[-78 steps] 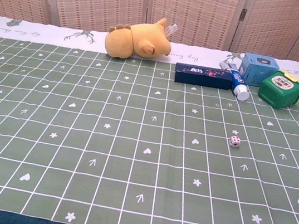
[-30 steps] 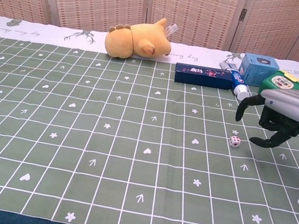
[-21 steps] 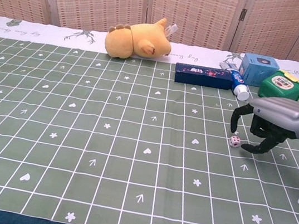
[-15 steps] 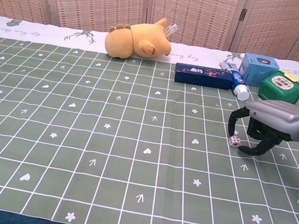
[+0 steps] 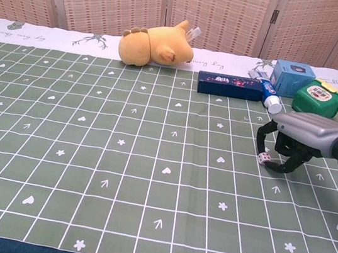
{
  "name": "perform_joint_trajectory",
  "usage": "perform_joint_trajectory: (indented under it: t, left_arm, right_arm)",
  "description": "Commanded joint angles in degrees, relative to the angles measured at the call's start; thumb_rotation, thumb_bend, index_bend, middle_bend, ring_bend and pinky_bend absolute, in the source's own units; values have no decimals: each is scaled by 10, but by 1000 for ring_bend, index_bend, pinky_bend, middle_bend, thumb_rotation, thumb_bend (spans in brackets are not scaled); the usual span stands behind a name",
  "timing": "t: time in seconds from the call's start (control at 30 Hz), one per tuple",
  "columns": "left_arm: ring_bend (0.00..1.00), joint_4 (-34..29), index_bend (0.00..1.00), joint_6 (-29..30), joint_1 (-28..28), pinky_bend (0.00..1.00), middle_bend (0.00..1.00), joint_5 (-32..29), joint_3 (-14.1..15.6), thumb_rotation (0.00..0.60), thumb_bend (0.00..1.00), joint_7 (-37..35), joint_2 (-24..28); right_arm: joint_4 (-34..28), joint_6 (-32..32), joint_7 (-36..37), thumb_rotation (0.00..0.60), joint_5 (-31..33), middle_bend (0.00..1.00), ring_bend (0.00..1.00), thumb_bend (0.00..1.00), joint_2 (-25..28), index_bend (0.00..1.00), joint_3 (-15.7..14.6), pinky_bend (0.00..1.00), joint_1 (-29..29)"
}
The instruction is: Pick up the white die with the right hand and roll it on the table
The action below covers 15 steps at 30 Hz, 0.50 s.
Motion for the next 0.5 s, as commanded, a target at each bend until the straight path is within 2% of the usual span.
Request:
perform_joint_trajectory:
  t: [0.03,0.13,0.23,0.37,0.4,0.47,0.5]
  left_arm:
    - [113,0,93,0,0,180,106,0,1,600,195,0,1]
    - [113,0,93,-1,1,180,106,-1,1,600,196,0,2]
    - [113,-2,93,-1,1,180,106,-1,1,600,195,1,3]
    - [113,-10,93,-6,-1,180,103,0,4,600,196,5,7]
    - [113,-12,93,-7,-1,180,102,0,4,600,196,6,8]
    - [113,-15,93,-7,0,180,100,-1,4,600,196,7,10]
    - [113,-16,93,-7,0,180,100,-3,4,600,195,8,11]
  right_arm:
    - [-8,5,5,600,-6,984,1000,343,8,620,-2,1000,0]
    - [-27,22,7,600,-10,984,1000,343,26,624,1,1000,-4]
    - [-40,89,38,600,-39,989,1000,345,32,624,18,1000,-17]
    - [-45,215,137,600,-99,993,1000,345,27,599,46,1000,-37]
    - [-47,230,152,600,-107,991,1000,345,30,551,47,1000,-40]
    - [-57,247,162,600,-114,983,1000,342,46,273,48,1000,-47]
    - [-62,253,160,600,-116,982,1000,341,53,188,49,1000,-50]
